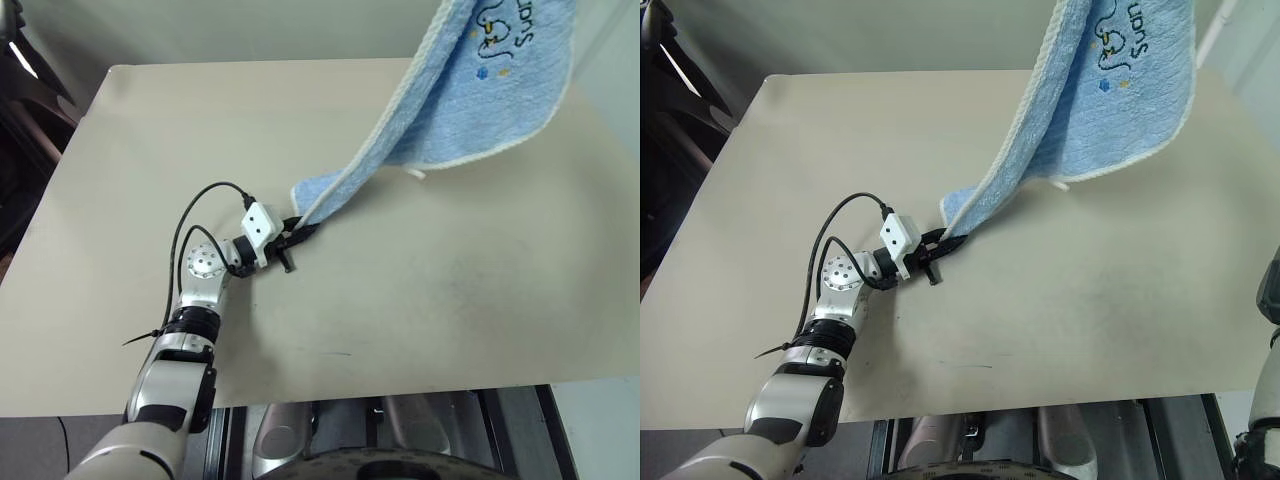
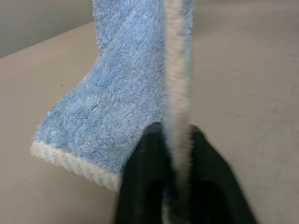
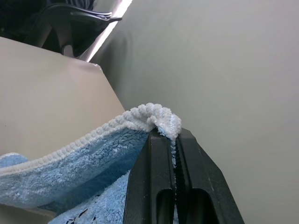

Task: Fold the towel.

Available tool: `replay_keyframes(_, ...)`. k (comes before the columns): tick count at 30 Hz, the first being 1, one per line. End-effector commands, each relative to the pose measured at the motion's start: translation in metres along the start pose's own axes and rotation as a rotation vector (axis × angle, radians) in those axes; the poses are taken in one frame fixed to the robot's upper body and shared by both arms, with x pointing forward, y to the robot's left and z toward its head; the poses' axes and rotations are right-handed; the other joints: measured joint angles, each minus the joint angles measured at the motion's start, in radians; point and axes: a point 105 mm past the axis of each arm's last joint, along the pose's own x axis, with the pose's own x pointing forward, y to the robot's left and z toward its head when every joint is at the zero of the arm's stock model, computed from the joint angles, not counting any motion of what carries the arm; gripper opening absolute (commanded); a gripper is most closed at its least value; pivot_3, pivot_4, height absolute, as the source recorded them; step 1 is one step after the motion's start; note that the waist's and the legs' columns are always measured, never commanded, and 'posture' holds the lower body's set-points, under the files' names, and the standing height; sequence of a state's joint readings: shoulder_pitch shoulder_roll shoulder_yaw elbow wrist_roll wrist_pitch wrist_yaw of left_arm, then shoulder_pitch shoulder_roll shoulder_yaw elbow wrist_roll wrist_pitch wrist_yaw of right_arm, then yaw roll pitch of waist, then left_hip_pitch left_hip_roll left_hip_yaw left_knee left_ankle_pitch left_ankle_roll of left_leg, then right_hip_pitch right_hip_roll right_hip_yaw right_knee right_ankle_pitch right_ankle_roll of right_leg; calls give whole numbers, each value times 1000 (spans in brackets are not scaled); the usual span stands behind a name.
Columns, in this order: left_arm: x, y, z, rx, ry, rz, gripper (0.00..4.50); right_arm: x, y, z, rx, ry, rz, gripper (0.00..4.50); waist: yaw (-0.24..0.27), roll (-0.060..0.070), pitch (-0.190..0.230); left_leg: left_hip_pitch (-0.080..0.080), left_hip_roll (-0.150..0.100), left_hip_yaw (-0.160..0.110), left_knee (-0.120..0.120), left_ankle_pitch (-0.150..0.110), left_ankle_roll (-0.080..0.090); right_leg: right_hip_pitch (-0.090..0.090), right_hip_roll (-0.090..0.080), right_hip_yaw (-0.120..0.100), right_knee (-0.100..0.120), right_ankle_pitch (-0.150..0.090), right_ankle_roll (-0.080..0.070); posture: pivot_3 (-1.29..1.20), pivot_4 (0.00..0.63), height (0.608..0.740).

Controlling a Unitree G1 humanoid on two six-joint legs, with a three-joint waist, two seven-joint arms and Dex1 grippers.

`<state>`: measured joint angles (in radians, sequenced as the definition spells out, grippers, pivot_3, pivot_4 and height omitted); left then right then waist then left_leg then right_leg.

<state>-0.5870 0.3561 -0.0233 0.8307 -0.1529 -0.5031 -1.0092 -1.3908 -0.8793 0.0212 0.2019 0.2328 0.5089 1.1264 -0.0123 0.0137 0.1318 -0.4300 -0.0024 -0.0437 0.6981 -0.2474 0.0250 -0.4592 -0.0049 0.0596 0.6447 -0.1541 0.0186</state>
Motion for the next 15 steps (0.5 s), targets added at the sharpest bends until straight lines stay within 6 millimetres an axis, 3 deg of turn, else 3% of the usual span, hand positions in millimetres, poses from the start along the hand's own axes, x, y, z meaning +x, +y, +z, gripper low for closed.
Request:
replay_keyframes(1,-8,1,-4,-20,5,-1,16,-10,-9,19,-53,-51,-45,0,0,0,0,0,0,0,0,0,0,0,0,0,0,0,0,0,150,733)
replay_keyframes(4,-14,9,0,-23,-11,18,16,-11,-9,16,-54,-40,-46,0,0,0,0,-1,0,0,-1,0,0,-1,0,0,0,0,0,0,150,733)
replay_keyframes(7,-21,32,8,-18,-23,91,16,-15,-11,4,-63,0,-52,0,1,0,0,-1,0,0,-1,0,0,-1,0,0,0,0,0,0,150,733)
replay_keyframes(11,-33,74,30,-25,-54,194,16,-32,-14,-20,-50,77,-68,0,8,-1,0,-2,0,-1,0,0,0,-1,0,0,0,0,0,0,150,733)
replay_keyframes(15,-39,110,65,-19,-127,284,16,-47,-14,-39,-46,144,-72,0,18,0,1,-4,-1,-1,0,0,0,-2,-1,-1,-2,0,0,0,150,733)
